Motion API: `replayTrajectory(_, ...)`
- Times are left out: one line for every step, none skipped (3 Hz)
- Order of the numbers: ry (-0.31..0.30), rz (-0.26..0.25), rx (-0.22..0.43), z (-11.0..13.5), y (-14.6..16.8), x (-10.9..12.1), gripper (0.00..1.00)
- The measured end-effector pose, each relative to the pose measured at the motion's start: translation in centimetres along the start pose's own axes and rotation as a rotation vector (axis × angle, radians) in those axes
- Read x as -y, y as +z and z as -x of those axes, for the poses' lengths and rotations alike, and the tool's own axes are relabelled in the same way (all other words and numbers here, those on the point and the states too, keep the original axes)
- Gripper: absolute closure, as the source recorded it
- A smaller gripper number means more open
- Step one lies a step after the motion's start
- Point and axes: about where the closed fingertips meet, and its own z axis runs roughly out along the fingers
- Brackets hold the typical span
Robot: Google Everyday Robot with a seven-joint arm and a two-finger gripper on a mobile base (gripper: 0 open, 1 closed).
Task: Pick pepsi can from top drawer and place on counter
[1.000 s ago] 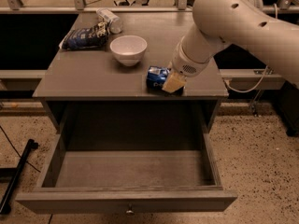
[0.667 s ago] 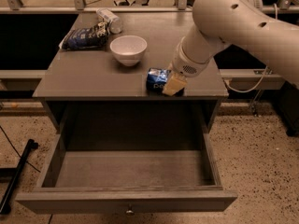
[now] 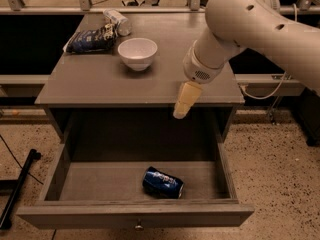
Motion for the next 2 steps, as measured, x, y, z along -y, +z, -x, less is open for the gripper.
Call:
replayTrajectory(-0.031, 0.035, -0.002, 0.4, -0.2, -0.4, 0.0)
replayTrajectory(-0.053, 0.09, 0.021, 0.6, -1.4, -3.4, 0.0)
